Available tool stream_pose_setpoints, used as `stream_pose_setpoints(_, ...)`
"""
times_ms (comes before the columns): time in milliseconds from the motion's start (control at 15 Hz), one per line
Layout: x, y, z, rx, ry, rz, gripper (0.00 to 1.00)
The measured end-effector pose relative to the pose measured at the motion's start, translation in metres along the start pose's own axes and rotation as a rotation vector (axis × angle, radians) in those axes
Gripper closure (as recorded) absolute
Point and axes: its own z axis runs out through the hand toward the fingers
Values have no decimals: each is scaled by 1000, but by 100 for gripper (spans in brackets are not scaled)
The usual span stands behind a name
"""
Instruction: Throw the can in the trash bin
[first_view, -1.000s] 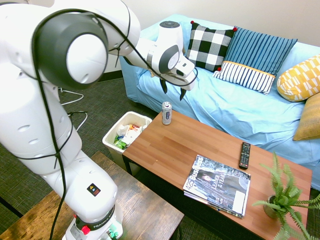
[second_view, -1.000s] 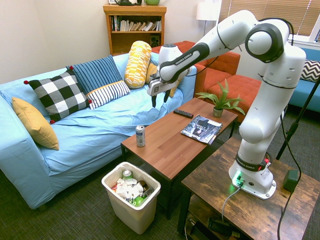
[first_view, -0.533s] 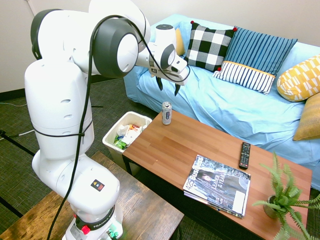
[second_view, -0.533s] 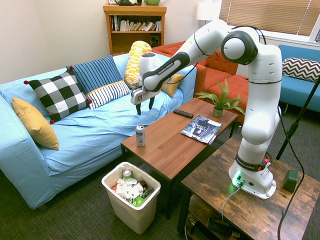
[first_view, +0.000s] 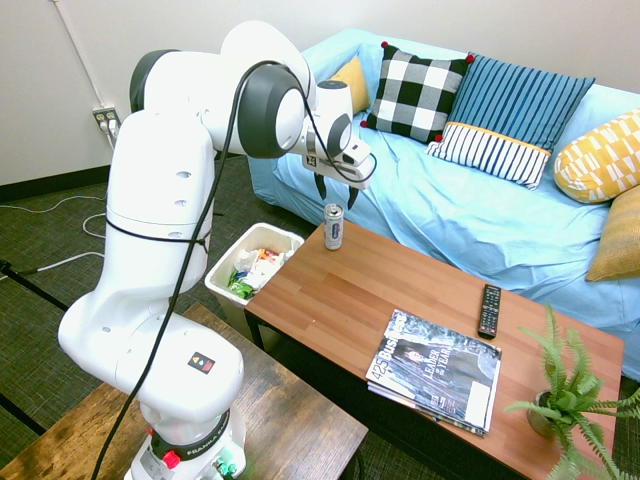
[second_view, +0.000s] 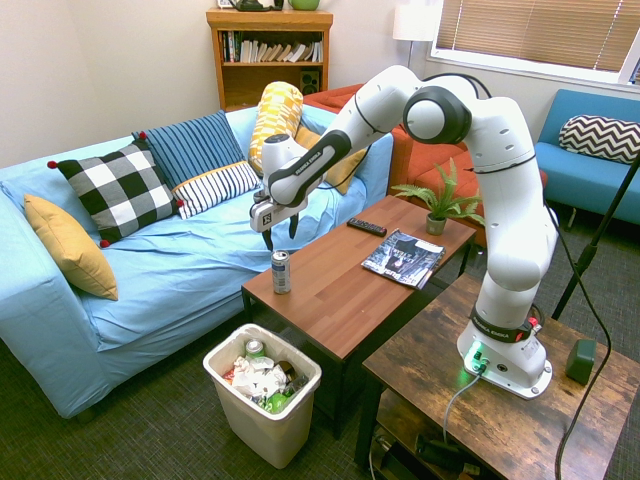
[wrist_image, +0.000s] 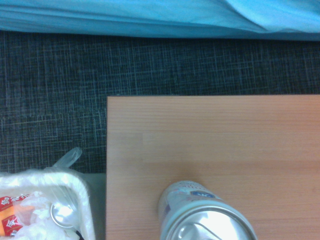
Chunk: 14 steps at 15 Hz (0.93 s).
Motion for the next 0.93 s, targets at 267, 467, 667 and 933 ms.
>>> stream_pose_setpoints(267, -6, -8, 27, -23, -17, -5, 0)
stream_pose_setpoints(467, -13, -12, 39, -37, -22, -7, 0)
stream_pose_setpoints(667, -9, -8, 48, -48, -27, 11, 0)
stream_pose_setpoints(933, -6, -4, 55, -57, -35, 25, 100)
